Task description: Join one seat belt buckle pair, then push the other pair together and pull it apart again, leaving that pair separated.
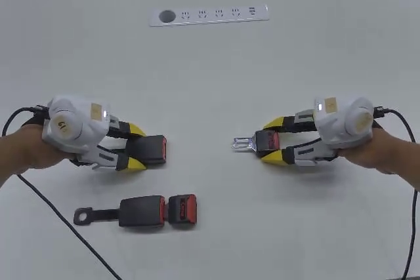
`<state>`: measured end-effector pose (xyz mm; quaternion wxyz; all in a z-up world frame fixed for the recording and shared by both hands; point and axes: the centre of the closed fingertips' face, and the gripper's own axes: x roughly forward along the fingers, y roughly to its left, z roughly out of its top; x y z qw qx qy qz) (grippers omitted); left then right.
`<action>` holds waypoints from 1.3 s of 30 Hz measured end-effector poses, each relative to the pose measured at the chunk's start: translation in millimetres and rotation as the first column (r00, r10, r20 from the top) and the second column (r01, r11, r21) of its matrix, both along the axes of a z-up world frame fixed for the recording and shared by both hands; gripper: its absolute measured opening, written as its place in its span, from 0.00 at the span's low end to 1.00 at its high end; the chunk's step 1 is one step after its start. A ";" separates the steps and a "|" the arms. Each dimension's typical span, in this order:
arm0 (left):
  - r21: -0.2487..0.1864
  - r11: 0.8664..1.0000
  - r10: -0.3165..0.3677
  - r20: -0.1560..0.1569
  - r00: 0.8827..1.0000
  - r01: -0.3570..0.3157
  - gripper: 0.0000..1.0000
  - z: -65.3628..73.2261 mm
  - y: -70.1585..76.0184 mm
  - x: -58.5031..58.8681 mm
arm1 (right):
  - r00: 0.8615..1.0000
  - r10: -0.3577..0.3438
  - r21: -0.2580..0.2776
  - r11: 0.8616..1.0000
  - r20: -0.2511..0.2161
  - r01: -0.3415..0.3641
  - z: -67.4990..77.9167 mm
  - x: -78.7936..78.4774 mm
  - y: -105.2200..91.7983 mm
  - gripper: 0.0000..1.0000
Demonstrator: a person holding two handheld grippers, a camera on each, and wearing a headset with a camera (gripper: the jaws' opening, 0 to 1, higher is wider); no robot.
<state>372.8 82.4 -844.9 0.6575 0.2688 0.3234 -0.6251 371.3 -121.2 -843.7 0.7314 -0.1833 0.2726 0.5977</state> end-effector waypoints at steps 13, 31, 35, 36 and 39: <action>0.014 1.000 -0.003 0.001 1.000 0.003 0.35 1.1 0.9 1.0 | 1.000 -0.002 0.021 1.000 -0.003 0.002 -0.5 0.1 36.0 0.36; 0.042 0.999 -0.002 -0.004 1.000 0.002 0.35 0.8 0.4 3.4 | 1.000 0.004 0.060 0.998 -0.020 -0.003 -0.4 4.8 96.2 0.36; 0.047 0.999 -0.004 -0.003 1.000 0.004 0.35 0.5 0.2 3.7 | 1.000 0.018 0.049 0.999 -0.018 -0.017 -1.7 7.2 104.5 0.36; 0.048 0.999 -0.004 -0.003 1.000 0.004 0.35 0.5 0.1 3.7 | 1.000 0.023 0.046 0.999 -0.019 -0.022 -2.1 6.7 106.7 0.36; 0.053 0.999 -0.007 -0.004 1.000 0.007 0.35 0.4 -0.3 3.9 | 0.999 0.028 0.044 0.999 -0.015 -0.027 -2.8 8.3 113.3 0.36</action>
